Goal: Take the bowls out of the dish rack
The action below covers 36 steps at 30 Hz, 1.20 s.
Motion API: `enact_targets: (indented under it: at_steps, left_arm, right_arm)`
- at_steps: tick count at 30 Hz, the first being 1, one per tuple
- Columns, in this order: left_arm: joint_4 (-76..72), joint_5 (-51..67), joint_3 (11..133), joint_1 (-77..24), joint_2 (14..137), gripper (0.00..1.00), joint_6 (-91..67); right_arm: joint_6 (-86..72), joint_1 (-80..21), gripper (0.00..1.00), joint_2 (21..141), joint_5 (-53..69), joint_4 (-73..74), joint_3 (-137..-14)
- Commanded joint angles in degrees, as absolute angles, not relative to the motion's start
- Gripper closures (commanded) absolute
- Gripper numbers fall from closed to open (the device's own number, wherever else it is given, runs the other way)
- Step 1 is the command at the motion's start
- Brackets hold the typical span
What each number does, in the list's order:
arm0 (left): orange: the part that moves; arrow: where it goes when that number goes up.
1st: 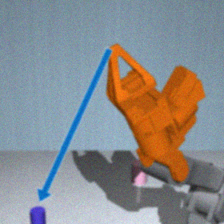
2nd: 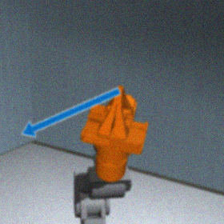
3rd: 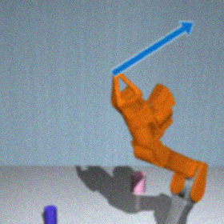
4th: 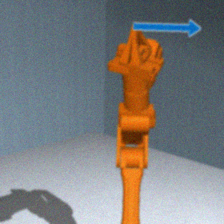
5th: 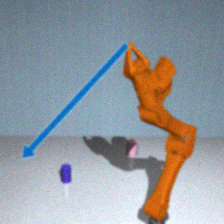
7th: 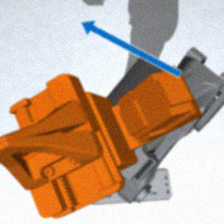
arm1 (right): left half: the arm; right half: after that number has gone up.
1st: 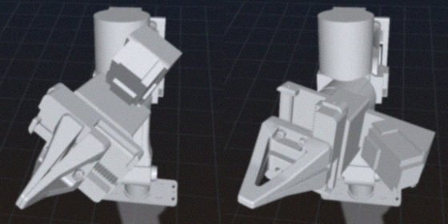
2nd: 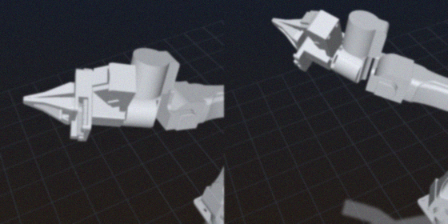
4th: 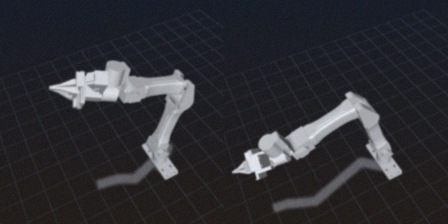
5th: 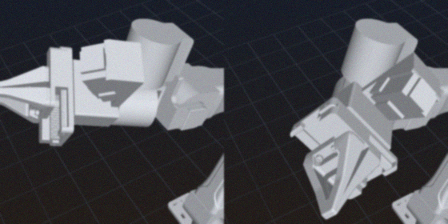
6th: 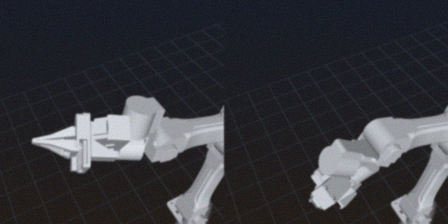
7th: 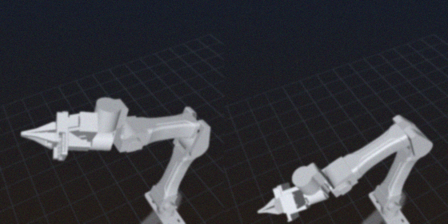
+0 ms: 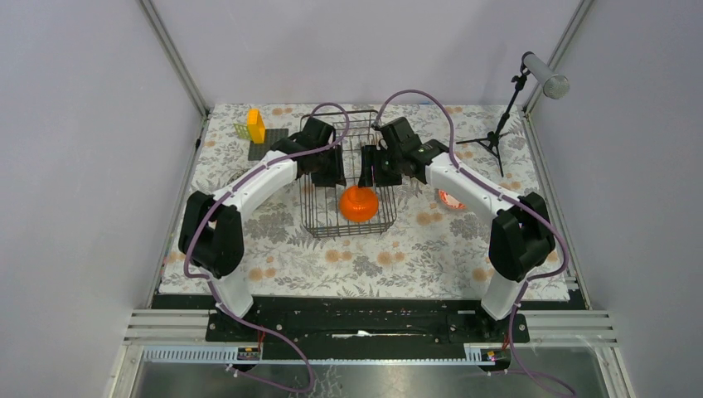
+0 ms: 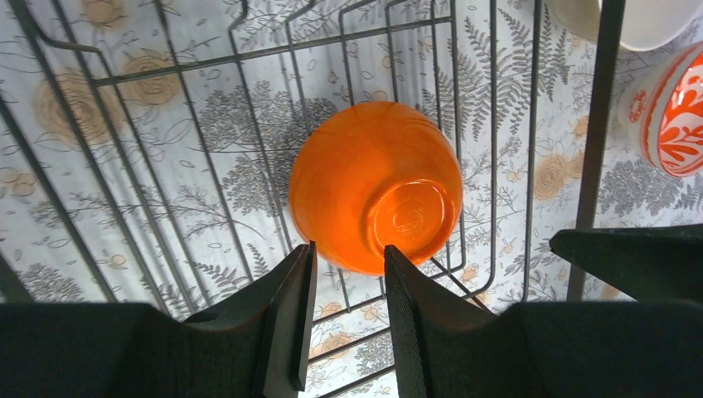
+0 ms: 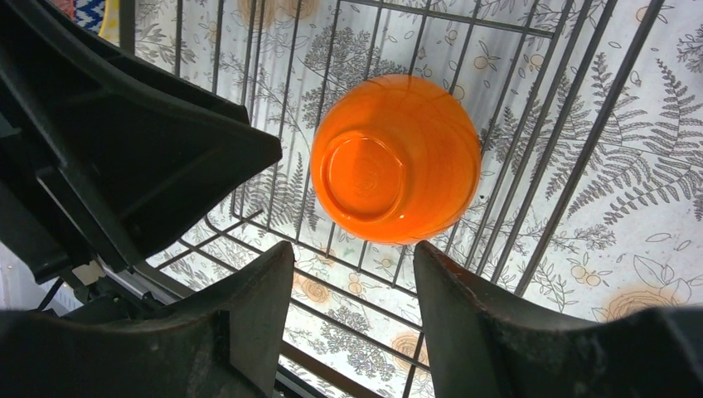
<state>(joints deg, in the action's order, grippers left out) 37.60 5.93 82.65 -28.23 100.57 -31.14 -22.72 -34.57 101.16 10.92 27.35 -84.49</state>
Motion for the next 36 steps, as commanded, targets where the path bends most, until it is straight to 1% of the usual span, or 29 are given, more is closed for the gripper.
enact_targets:
  at_steps: [1,4,9,20,23,31,34,36]
  left_arm:
    - [33.54,9.83,81.17,-28.17,99.74,0.58,-32.82]
    - [33.93,7.83,80.41,-27.86,99.28,0.59,-33.23]
    - [32.99,9.6,78.45,-26.06,97.82,0.58,-33.74]
    - [30.39,15.56,79.1,-26.02,101.48,0.42,-33.27]
    - [30.29,15.66,79.08,-26.01,102.47,0.42,-33.29]
    - [31.14,15.24,80.06,-26.02,105.99,0.47,-33.25]
    - [31.52,14.92,79.92,-26.02,106.59,0.54,-33.31]
    - [32.07,14.73,79.68,-25.89,106.7,0.62,-33.31]
  right_arm:
    - [-21.99,-35.17,0.39,100.88,9.2,28.08,-86.3]
    - [-21.91,-35.17,0.43,102.41,8.96,28.55,-86.65]
    - [-21.77,-35.63,0.43,104.71,7.88,28.56,-87.66]
    - [-22.42,-35.99,0.44,105.58,6.65,28.72,-89.17]
    - [-22.2,-36.04,0.43,104.96,5.64,28.74,-89.19]
    - [-21.82,-36.02,0.42,103.94,4.42,28.73,-89.4]
    - [-21.8,-36.08,0.4,104.02,4.46,28.74,-89.17]
    - [-21.98,-36.08,0.39,104.22,4.61,28.74,-89.04]
